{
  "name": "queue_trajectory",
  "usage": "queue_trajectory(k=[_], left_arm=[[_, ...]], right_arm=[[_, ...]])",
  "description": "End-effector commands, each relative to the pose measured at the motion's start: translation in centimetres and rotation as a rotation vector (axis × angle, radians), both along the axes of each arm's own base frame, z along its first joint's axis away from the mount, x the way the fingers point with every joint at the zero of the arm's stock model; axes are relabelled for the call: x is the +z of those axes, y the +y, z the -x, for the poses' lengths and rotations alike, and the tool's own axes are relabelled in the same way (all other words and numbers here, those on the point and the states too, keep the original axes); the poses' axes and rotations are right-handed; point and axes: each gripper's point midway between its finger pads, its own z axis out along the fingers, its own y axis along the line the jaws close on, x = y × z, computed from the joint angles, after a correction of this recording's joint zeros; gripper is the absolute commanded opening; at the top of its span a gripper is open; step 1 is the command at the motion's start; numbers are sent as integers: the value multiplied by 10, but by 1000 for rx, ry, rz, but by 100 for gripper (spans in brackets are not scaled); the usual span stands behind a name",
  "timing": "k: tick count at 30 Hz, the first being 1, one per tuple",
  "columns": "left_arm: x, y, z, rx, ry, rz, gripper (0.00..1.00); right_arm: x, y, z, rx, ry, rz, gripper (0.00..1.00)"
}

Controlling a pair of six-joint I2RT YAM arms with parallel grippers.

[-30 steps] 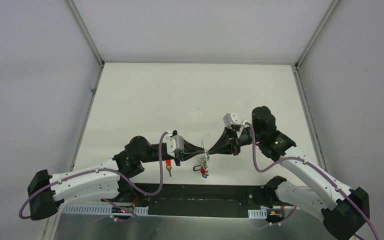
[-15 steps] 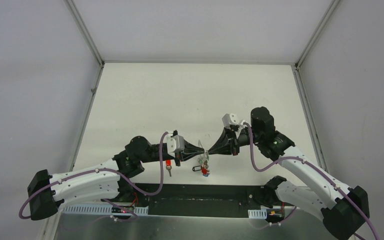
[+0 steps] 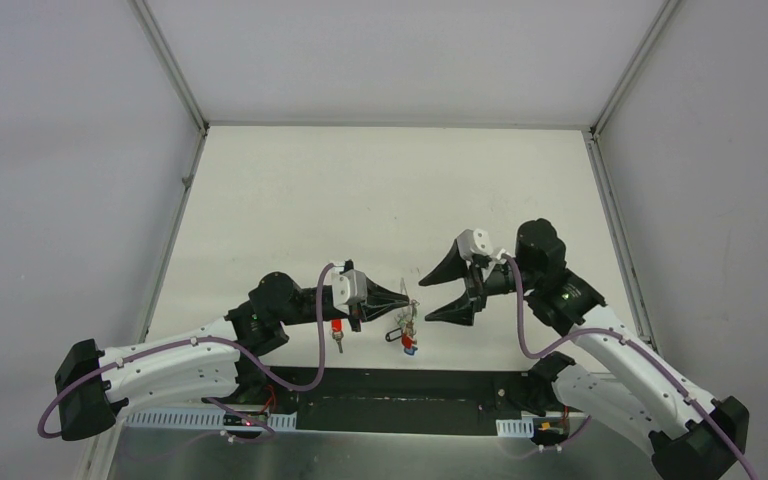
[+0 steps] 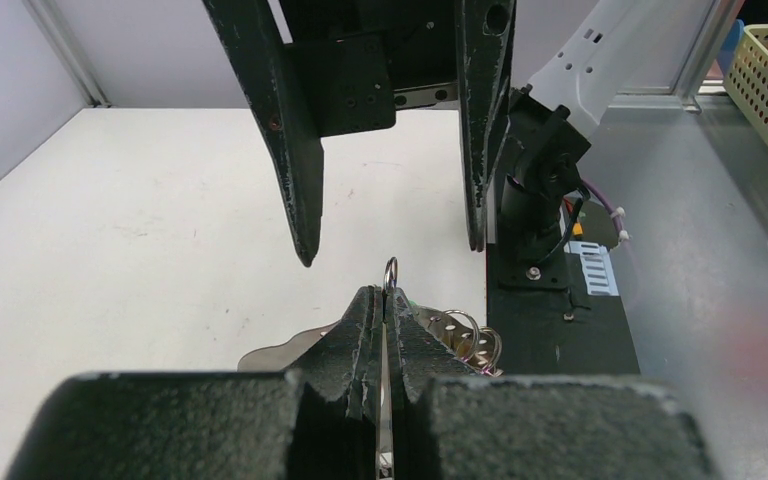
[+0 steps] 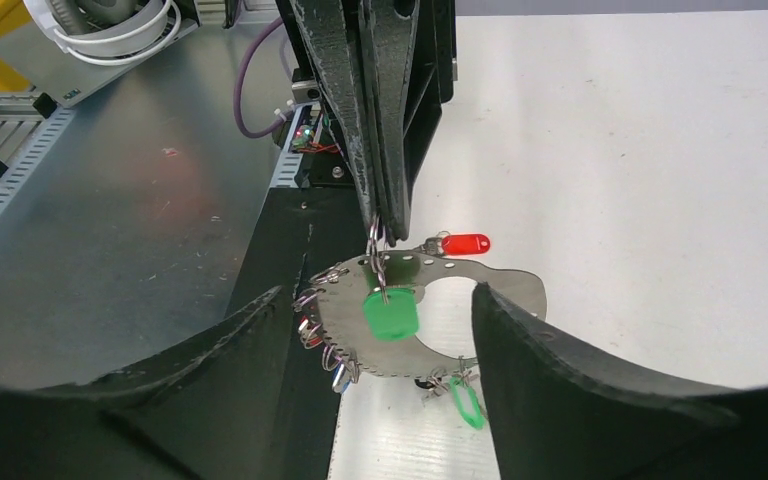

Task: Put the keys on the keyring
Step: Adjust the key on the keyring.

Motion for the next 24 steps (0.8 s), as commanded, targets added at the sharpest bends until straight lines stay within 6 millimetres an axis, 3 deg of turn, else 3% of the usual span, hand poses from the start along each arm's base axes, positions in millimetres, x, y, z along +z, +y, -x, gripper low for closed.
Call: queue_trajectory(k=[1,7,24], left_arm=[[34,3,5,-10,-55,107,0],[33,2,5,-11,-53,105,0],[34,1,3,-6,-51,103,0]], right_arm=[[21,2,-1,12,-43,-46,64],[27,8,0,51,-22,-74,45],[20,19,8,108,4,-71,27]])
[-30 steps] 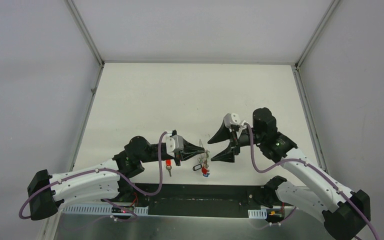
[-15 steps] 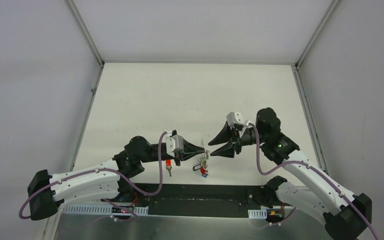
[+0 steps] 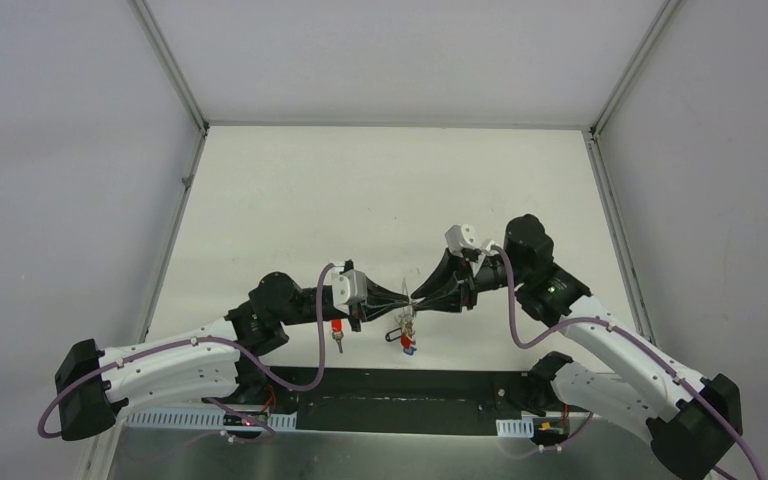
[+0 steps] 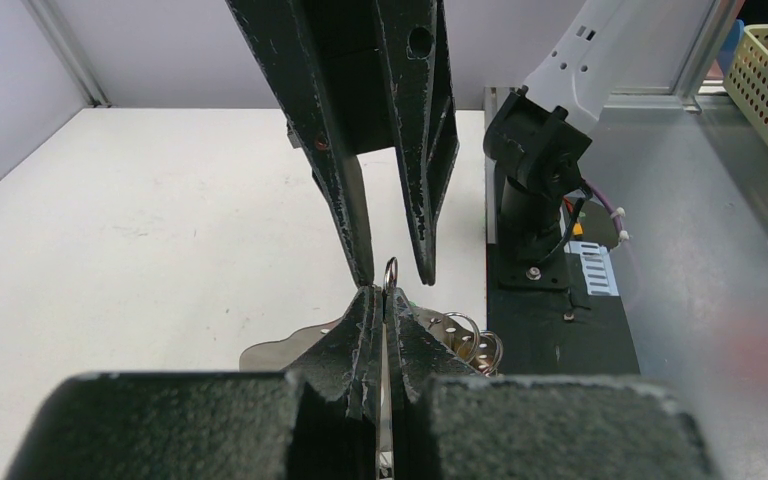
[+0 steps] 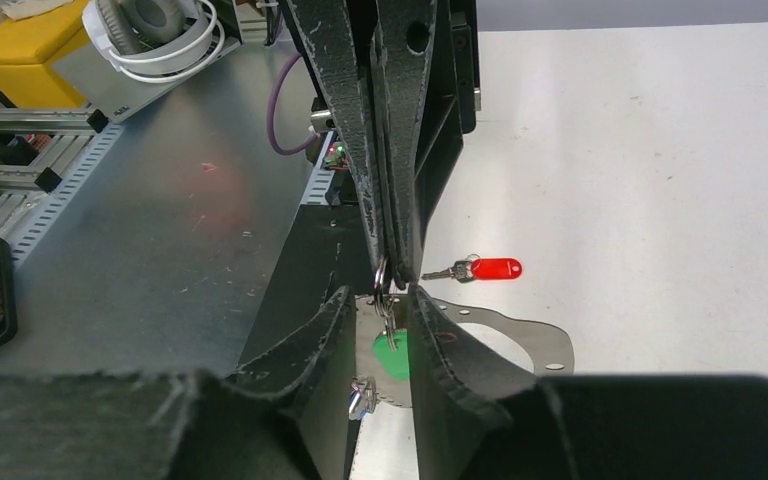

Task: Put the keys on the keyring
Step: Adjust the key on the keyring.

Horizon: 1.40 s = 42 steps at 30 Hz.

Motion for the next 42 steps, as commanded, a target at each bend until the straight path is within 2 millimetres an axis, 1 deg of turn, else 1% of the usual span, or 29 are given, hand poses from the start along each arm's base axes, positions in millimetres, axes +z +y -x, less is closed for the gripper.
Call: queue_trajectory(k=[1,6,8,13,14,17,19,21,23,27,31,36,42], left_arm=[[34,2,4,-6,-53,104,0],[34,1,4,-7,-51,103,0],[34,1,4,-8,-46,100,0],[31,2,4,-7,-31,74,0],[30,2,4,-8,-25,65,2],[26,4,3,2,-11,34,19],[22,6,0,24,12,3,30],[16,8,-4,50,41,-42,36],[10,10,-6,64,58,-94,40],[-2,9,-7,68,79,-197,42],[-13,4,-6,43,91,-270,43],[-19,-8,-8,17,106,-308,43],[-28,-29,-12,-21,120,-345,43]], right_arm=[[14,4,4,35,-49,-46,25],[14,5,2,26,-48,-43,3],[14,5,1,24,-47,-43,0],[13,6,0,19,-39,-36,0],[12,6,0,18,-35,-33,0],[9,5,-2,3,-28,-4,0],[2,3,-2,-9,-10,40,0],[-4,0,-2,-17,14,84,0],[-9,-3,-3,-15,2,118,0],[-17,-9,-1,-6,6,193,0],[-22,-15,-2,0,1,271,0],[-28,-25,-2,2,21,384,0],[-30,-34,-7,-9,45,500,0]])
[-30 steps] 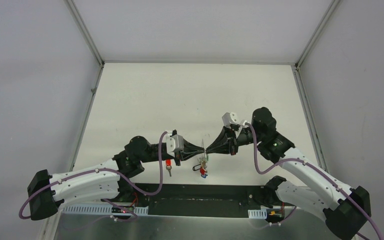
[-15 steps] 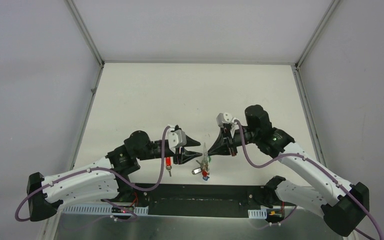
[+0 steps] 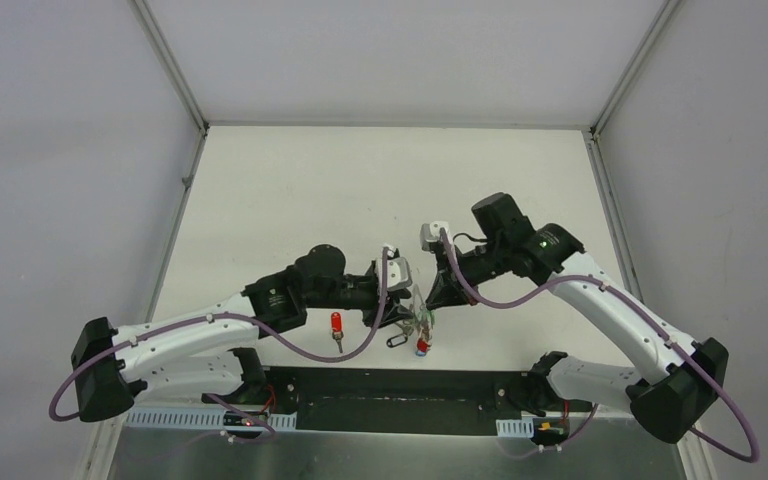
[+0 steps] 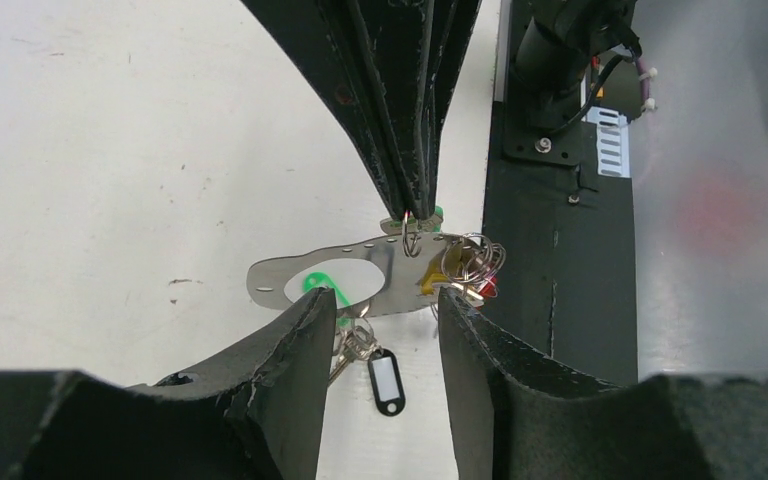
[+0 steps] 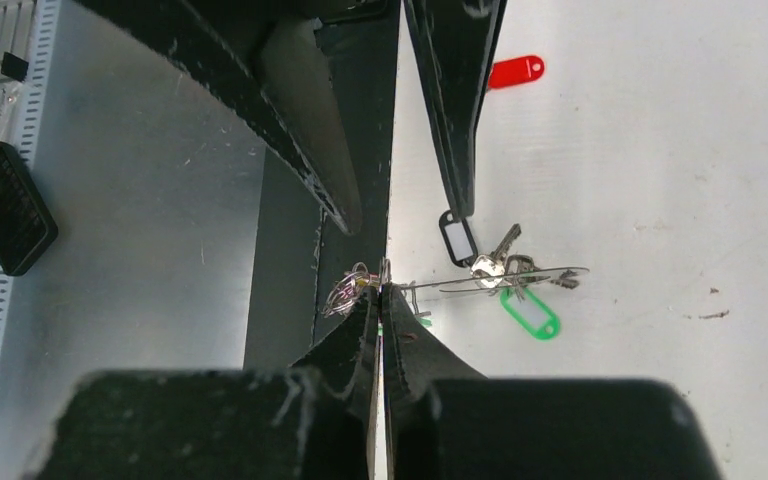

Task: Put the keys on the keyring
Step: Adjust the key on the keyring.

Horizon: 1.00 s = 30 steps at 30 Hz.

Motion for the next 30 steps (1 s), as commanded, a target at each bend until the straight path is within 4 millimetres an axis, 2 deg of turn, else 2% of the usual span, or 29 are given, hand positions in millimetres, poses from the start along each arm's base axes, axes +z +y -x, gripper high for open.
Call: queue_trajectory(k=[1,3,8,20,23,25,27,30], left_arm=[[17,-17,2,-50,-21,34,43],[23,-24,2,-58,-32,68,43],[23,-34,6,-85,-25,113,34],[21,-40,12,-115,-19,117,20],[16,-40,12,-119,-10,89,21],[13,-40,13,-120,-2,71,27],[12,-41,14,-125,0,63,29],[11,-43,15,-131,0,59,16]], right_arm=[[11,-8,1,27,-29,56,0],[12,-8,2,28,-10,67,0],[18,-6,4,38,5,49,0],[18,-4,5,40,5,37,0],[18,-4,4,37,2,37,0],[19,-4,3,36,-3,35,0],[18,-4,3,35,-4,36,0],[18,-3,3,34,-1,36,0]])
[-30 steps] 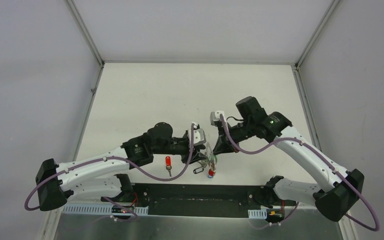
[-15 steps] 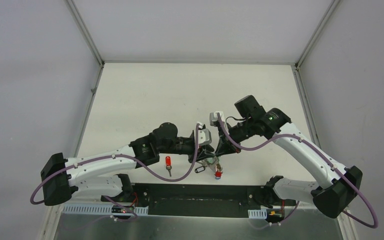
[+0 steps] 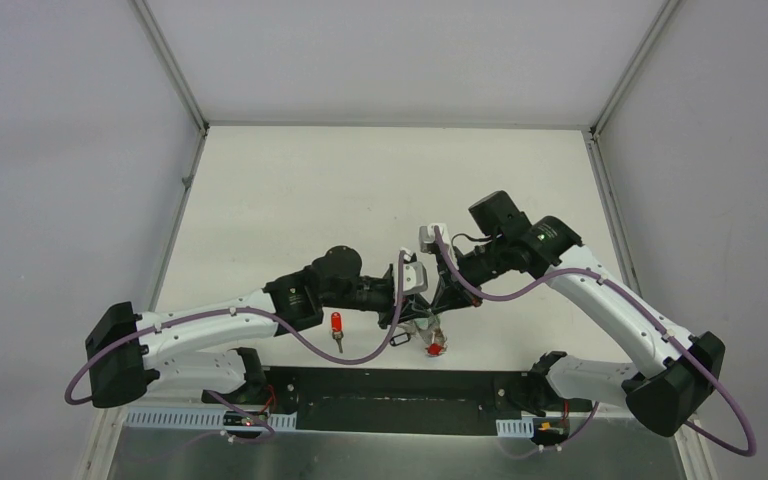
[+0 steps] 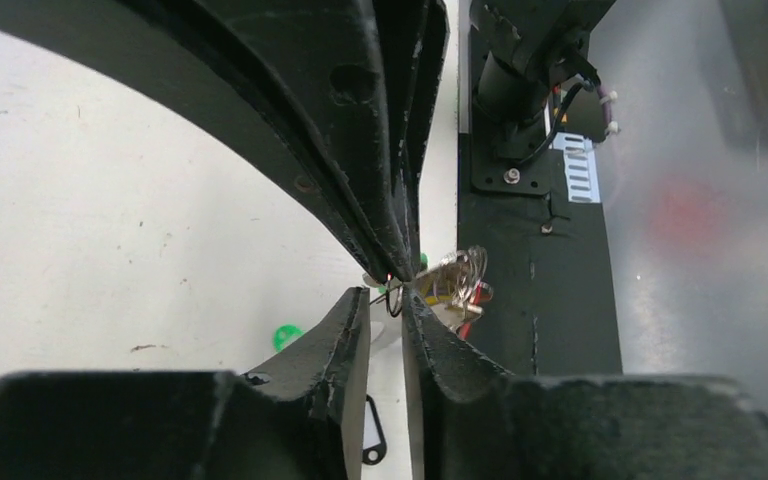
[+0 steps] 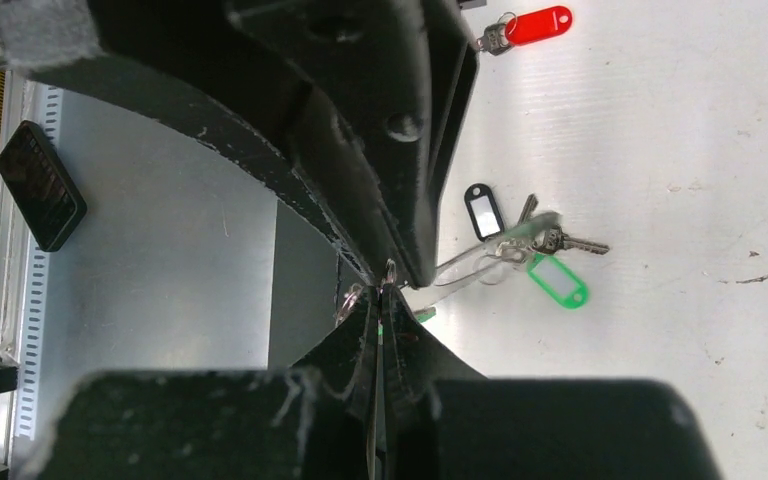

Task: Put the keys on the keyring
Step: Adjust the key on the keyring.

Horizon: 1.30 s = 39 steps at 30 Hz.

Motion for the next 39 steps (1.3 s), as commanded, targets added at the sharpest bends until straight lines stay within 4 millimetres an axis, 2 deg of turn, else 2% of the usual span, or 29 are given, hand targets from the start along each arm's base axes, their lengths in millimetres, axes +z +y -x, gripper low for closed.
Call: queue_trajectory(k=[1,3,9,10,12,17,21,24,27,31,34,37,39], left_arm=[[15,-8,8,-44,-13,24,11],[15,-8,8,-53,-16,24,0],[19,-10,10,-67,-23,48,0],[20,-10,10,-63,-24,53,0],[22,-8,9,-50,-29,67,0],[28,3,4,13,-39,119,0],[35,14,3,54,-50,177,0],[41,22,3,73,-58,225,0],[48,29,4,89,-71,279,0],[60,38,7,98,-93,356,0],[67,43,9,96,-109,398,0],[72,46,12,92,-116,429,0],[72,47,13,88,-113,435,0]], right_arm=[[20,9,-3,25,-52,-73,0],[19,9,-3,25,-50,-73,0],[17,10,-5,20,-54,-71,0],[16,10,-6,16,-58,-69,2],[14,9,-8,6,-67,-64,12],[16,10,-13,-44,-120,-100,49],[29,12,-11,-57,-189,-226,78],[38,13,-11,-79,-245,-321,87],[44,12,-9,-84,-271,-386,87],[49,13,2,-19,-235,-437,86],[53,16,6,18,-217,-463,77],[54,19,6,33,-197,-468,60],[55,21,6,48,-174,-471,53]])
